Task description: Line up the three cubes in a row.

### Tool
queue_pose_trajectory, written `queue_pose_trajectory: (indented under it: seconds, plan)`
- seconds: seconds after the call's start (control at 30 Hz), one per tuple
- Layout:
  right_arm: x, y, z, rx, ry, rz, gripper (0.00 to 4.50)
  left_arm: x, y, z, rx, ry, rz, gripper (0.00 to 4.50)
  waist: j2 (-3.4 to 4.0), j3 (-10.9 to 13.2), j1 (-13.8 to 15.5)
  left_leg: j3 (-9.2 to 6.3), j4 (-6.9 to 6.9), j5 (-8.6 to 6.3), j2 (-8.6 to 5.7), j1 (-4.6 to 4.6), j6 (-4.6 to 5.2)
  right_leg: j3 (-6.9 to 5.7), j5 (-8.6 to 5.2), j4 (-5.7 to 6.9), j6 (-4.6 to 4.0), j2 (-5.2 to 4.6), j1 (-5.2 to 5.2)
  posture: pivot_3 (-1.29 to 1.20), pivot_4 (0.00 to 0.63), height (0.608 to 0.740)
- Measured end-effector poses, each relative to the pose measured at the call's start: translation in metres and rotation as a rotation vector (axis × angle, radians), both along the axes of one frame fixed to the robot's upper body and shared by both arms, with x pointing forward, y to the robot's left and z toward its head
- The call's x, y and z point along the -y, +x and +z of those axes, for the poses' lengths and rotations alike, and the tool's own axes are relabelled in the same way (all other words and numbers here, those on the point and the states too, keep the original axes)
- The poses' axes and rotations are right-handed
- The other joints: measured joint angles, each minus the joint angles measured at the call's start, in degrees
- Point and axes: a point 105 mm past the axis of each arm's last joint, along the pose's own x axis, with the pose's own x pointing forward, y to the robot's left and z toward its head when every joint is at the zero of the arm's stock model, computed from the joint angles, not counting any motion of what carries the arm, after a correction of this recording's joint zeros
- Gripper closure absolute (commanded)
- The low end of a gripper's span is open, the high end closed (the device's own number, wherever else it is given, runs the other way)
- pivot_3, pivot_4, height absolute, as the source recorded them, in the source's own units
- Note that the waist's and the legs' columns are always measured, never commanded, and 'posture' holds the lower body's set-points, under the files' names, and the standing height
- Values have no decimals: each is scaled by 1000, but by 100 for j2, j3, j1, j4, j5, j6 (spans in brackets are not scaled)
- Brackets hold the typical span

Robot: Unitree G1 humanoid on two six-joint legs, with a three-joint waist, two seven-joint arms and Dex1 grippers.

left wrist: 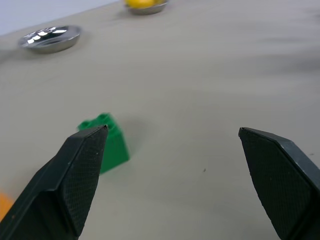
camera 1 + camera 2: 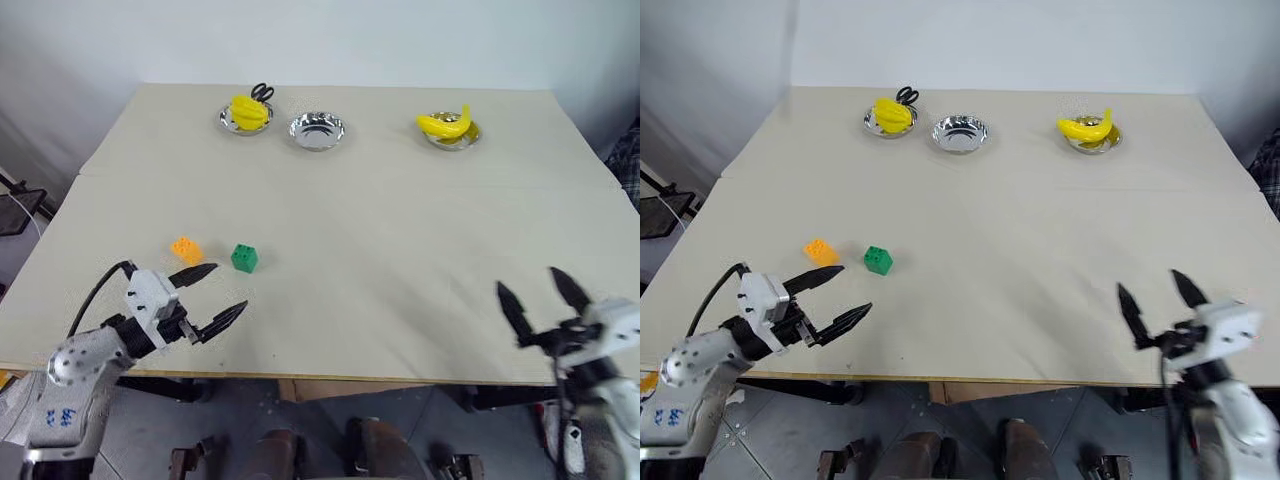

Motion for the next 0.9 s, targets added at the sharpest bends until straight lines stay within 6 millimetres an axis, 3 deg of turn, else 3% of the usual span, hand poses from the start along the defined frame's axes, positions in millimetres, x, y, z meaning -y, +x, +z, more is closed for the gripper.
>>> queue_pose_trajectory:
  seconds: [0.07, 0.2, 0.3, 0.4, 0.53, 0.9]
  plan:
    - [20, -13, 1, -9, -21, -74, 0, 9, 3, 4, 3, -6, -67, 62, 1, 0, -4, 1, -1, 0, 0, 1, 0, 1, 0, -1, 0, 0, 1, 0, 150, 740]
    - [81, -52, -14, -59, -4, -376, 0, 27, 11, 1, -7, -27, -149, 62, 12, -7, 47, -3, -7, 3, -1, 0, -2, 4, 1, -6, 1, 0, 2, 0, 150, 740]
    - [90, -65, -33, -97, 69, -464, 0, 33, 11, -8, -36, -33, -169, 62, 15, -9, -40, 4, -18, 2, 1, -1, -1, 15, 0, -3, 1, 3, -6, 0, 150, 740]
    - [82, -58, -52, -150, 160, -480, 0, 34, 11, -8, -37, -34, -172, 62, 19, -11, -122, 5, -18, 3, 1, 2, 7, 19, -2, 7, -3, 3, -6, 0, 150, 740]
    - [69, -34, -65, -208, 238, -473, 0, 35, 9, -7, -36, -32, -176, 62, 27, -16, -109, 6, -14, 9, -1, 4, 13, 22, -3, 11, -6, 2, -6, 0, 150, 740]
    - [90, 13, -54, -203, 198, -643, 0, 32, -1, -9, -56, -18, -153, 62, 37, -21, -105, 7, -14, 25, -3, -2, -18, 22, -3, 17, -5, 2, -16, 0, 150, 740]
